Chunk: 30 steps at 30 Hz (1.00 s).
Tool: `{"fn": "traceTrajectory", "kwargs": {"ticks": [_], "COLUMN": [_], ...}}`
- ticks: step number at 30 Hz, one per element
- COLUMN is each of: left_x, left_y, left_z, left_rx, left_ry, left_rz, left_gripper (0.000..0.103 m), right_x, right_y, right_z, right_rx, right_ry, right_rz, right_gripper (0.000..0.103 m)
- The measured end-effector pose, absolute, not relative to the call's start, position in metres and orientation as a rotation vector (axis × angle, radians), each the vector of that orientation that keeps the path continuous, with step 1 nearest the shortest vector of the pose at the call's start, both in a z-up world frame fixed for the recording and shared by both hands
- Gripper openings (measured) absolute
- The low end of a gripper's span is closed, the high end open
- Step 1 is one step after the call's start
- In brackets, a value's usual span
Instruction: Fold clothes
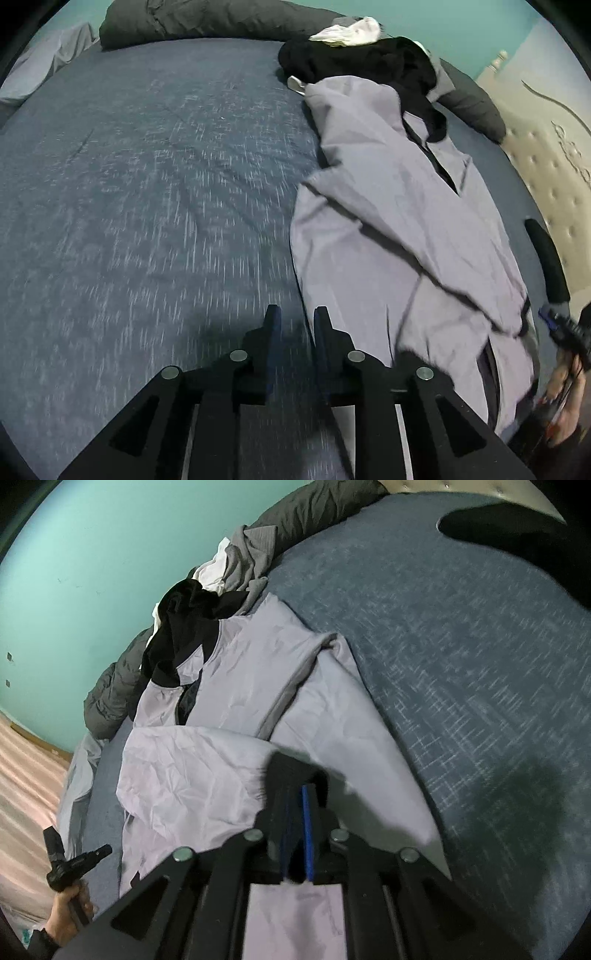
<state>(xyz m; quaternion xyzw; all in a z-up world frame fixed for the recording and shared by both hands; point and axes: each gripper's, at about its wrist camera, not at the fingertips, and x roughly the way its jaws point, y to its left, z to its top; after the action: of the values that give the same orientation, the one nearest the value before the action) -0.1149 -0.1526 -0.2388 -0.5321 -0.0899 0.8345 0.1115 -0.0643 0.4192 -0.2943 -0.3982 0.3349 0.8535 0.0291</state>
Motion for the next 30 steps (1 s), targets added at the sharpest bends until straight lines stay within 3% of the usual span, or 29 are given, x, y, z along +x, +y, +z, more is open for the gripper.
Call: {"fn": "traceTrajectory", "kwargs": {"ticks": [1, 2, 9, 13, 16, 27, 29, 30], "left_x": [-0.107, -0.099, -0.057, -0.036, -0.02, 0.016, 0.017, 0.018], "left_y": [-0.152, -0.151, -0.154, -0.156, -0.16, -0.178, -0.179, -0.18], "left_z": [-0.235, -0.23, -0.209, -0.197, -0.189, -0.185, -0.188, -0.189], "left_rx": [-1.558, -1.548, -1.513, -1.483, -1.46, -1.416, -1.421, -1.423], "left_ry": [-0.254, -0.244, -0.26, -0.28, -0.294, -0.337, -0.343, -0.347], "left_rz": [2.446, 2.447, 2.457, 2.457, 2.454, 2.449, 2.446, 2.445], "left_gripper": [0.02, 0.021, 0.035, 0.037, 0.047, 0.048, 0.049, 0.049], "right_x": [-0.061, -0.058, -0.051, -0.051, -0.054, -0.064, -0.062, -0.06], "right_y": [0.416, 0.411, 0.346, 0.286, 0.249, 0.211, 0.21, 0.208], "right_z": [-0.287, -0.279, -0.252, -0.273, -0.299, -0.354, -0.358, -0.358], "right_rx": [-1.227, -1.232, -1.515, -1.793, -1.975, -2.091, -2.087, -2.082], "right_ry": [1.01, 0.972, 0.827, 0.731, 0.701, 0.53, 0.535, 0.517], "right_rz": [2.654, 2.678, 2.828, 2.858, 2.782, 2.586, 2.584, 2.59], "right_gripper": [0.031, 0.034, 0.034, 0.034, 0.034, 0.034, 0.03, 0.018]}}
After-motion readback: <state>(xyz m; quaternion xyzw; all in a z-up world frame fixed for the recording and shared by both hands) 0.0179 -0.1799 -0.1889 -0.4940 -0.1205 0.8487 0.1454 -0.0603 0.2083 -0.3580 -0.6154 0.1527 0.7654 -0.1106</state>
